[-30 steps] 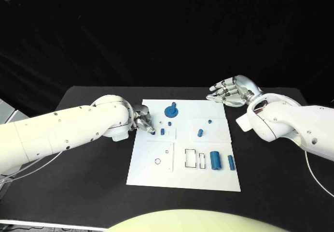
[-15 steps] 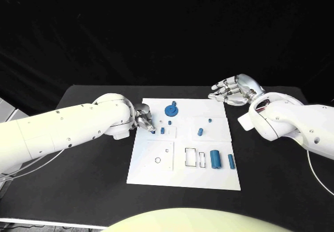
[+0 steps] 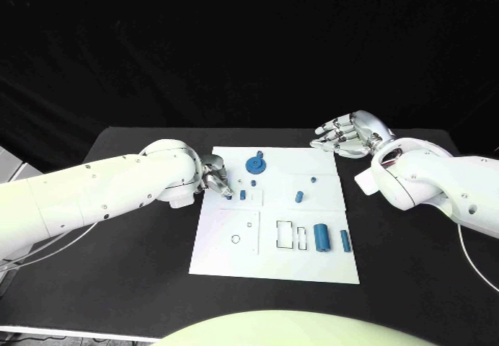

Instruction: Assemble the parts on the task board

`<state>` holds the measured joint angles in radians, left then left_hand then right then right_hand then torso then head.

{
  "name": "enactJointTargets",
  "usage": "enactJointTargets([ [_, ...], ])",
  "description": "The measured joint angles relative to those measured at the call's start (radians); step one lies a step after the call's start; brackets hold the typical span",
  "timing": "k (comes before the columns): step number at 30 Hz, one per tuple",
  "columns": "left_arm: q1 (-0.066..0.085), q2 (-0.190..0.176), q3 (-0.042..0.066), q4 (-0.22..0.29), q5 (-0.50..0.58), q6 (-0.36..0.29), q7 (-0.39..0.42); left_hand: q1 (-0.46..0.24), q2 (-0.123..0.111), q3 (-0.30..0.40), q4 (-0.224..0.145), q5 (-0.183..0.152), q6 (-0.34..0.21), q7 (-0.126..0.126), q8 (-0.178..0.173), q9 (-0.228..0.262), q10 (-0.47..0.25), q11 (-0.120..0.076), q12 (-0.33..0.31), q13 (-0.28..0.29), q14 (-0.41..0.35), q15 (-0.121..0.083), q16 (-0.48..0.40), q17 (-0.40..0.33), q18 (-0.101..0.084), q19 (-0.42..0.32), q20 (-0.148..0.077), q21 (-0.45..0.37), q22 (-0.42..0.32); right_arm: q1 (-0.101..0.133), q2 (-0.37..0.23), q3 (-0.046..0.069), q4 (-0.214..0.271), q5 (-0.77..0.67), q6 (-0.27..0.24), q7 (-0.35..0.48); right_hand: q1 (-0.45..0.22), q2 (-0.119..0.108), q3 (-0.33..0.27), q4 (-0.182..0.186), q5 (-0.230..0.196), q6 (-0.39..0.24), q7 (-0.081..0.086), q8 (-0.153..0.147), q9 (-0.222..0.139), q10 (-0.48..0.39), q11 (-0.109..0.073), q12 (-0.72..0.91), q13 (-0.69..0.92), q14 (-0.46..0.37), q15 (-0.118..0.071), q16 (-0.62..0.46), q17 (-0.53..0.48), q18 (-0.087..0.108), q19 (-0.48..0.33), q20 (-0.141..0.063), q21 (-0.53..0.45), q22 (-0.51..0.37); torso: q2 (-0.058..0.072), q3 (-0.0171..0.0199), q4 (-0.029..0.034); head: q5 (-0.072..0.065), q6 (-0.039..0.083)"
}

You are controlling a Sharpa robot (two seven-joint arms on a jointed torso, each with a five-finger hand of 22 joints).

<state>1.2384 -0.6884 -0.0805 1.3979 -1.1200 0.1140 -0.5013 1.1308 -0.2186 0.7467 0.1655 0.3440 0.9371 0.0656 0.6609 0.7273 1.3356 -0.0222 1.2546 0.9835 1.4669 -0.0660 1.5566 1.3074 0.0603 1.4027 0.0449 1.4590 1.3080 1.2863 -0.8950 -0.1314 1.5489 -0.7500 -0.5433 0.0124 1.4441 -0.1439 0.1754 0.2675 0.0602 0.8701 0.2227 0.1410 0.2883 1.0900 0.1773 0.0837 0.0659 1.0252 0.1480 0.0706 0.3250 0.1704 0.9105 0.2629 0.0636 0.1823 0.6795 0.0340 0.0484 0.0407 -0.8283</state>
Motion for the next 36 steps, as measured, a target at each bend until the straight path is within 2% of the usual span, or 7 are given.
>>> enactJointTargets([
  [10, -0.001, 0.005, -0.001, -0.009, 0.012, -0.002, -0.001, -0.025, -0.007, -0.012, -0.012, -0.015, 0.005, -0.016, 0.006, 0.005, 0.005, -0.003, 0.0, -0.003, -0.004, -0.004, 0.0, 0.0, 0.0, 0.004, -0.004, 0.0, 0.0, -0.001, 0.0, 0.0, 0.0, 0.001, 0.0, 0.0, 0.0, 0.0, 0.0, 0.0, 0.0, 0.0, 0.0, 0.0, 0.0, 0.0, 0.0, 0.0, 0.0, 0.0, 0.0, 0.0, -0.001, 0.0, 0.0, 0.0, 0.0, -0.003, 0.0, -0.0004, 0.0005, -0.002, 0.0],
  [11, -0.001, 0.005, -0.001, -0.009, 0.013, -0.002, -0.002, -0.034, -0.006, -0.008, -0.02, -0.015, 0.003, -0.018, 0.007, 0.005, 0.005, -0.003, -0.001, -0.005, -0.002, -0.005, 0.0, 0.0, 0.0, 0.004, -0.004, 0.0, 0.0, -0.001, 0.0, 0.0, -0.001, 0.001, 0.0, 0.0, 0.0, 0.0, 0.0, 0.0, 0.0, 0.0, 0.0, 0.0, 0.0, 0.0, 0.0, 0.0, 0.0, 0.0, 0.0, 0.0, -0.001, 0.0, 0.0, 0.0, 0.0, -0.003, 0.0, -0.0004, 0.0005, -0.002, 0.0],
  [12, -0.001, 0.006, -0.002, -0.011, 0.014, -0.002, -0.002, -0.038, -0.01, 0.022, -0.053, -0.019, 0.004, -0.018, 0.007, 0.005, 0.005, -0.003, -0.004, -0.005, 0.0, -0.007, 0.0, 0.0, 0.0, 0.004, -0.004, 0.0, 0.0, -0.001, 0.0, 0.0, -0.001, 0.001, 0.0, 0.0, 0.0, 0.0, 0.0, 0.0, 0.0, 0.0, 0.0, 0.0, 0.0, 0.0, 0.0, 0.0, 0.0, 0.0, 0.0, 0.0, -0.001, 0.0, 0.0, 0.0, 0.0, -0.003, 0.0, -0.0004, 0.0005, -0.002, 0.0],
  [17, -0.001, 0.007, -0.001, -0.016, 0.021, -0.003, -0.003, -0.06, -0.009, -0.001, -0.065, -0.019, 0.009, -0.024, -0.005, 0.002, -0.003, -0.01, -0.017, -0.017, 0.0, -0.007, 0.0, 0.0, 0.0, 0.003, -0.004, -0.009, 0.0, -0.002, 0.0, 0.0, -0.001, 0.002, 0.0, 0.0, -0.003, -0.001, -0.007, 0.006, 0.0, 0.0, 0.0, 0.0, -0.001, 0.0, 0.0, 0.0, -0.001, -0.004, 0.003, 0.0, -0.009, 0.0, -0.004, 0.004, 0.0, -0.011, 0.0, -0.0003, 0.0005, -0.002, 0.0],
  [24, -0.001, 0.007, -0.001, -0.024, 0.035, -0.004, -0.003, -0.067, -0.015, -0.089, -0.014, -0.018, -0.003, -0.023, -0.011, -0.005, -0.044, -0.001, -0.046, -0.062, 0.0, -0.007, -0.013, 0.0, 0.0, -0.015, -0.004, -0.025, 0.0, -0.002, 0.0, 0.0, -0.001, 0.004, 0.0, 0.001, -0.022, -0.008, -0.03, 0.015, 0.0, 0.0, 0.0, -0.004, -0.003, -0.004, 0.004, 0.0, -0.001, -0.015, 0.007, 0.0, -0.026, 0.0, -0.019, 0.007, 0.0, -0.031, 0.0, -0.0004, 0.0006, -0.002, -0.001],
  [32, -0.002, 0.006, -0.001, -0.029, 0.047, -0.009, -0.005, -0.071, -0.019, -0.158, 0.034, -0.018, -0.001, -0.021, -0.014, -0.007, -0.05, 0.005, -0.046, -0.065, 0.0, -0.007, -0.013, 0.0, 0.0, -0.015, -0.004, -0.027, 0.0, -0.002, 0.0, 0.0, -0.001, 0.005, -0.002, 0.001, -0.027, -0.002, -0.065, 0.019, 0.0, 0.0, 0.0, -0.008, -0.008, -0.011, 0.011, 0.0, -0.001, -0.043, 0.018, 0.0, -0.064, 0.0, -0.101, 0.021, 0.0, -0.081, 0.0, -0.0005, 0.0006, -0.003, 0.0],
  [36, -0.003, 0.005, 0.001, -0.03, 0.049, -0.015, -0.009, -0.073, -0.021, -0.188, 0.057, -0.018, -0.001, -0.021, -0.014, -0.007, -0.051, 0.006, -0.046, -0.066, 0.0, -0.007, -0.013, 0.0, 0.0, -0.015, -0.004, -0.027, 0.0, -0.002, 0.0, 0.0, -0.001, 0.005, -0.003, 0.001, -0.027, -0.002, -0.077, 0.02, 0.0, 0.0, 0.0, -0.012, -0.01, -0.013, 0.013, 0.0, -0.001, -0.059, 0.022, 0.0, -0.085, 0.0, -0.177, 0.025, 0.0, -0.105, 0.0, -0.0012, 0.0001, -0.004, 0.0],
])
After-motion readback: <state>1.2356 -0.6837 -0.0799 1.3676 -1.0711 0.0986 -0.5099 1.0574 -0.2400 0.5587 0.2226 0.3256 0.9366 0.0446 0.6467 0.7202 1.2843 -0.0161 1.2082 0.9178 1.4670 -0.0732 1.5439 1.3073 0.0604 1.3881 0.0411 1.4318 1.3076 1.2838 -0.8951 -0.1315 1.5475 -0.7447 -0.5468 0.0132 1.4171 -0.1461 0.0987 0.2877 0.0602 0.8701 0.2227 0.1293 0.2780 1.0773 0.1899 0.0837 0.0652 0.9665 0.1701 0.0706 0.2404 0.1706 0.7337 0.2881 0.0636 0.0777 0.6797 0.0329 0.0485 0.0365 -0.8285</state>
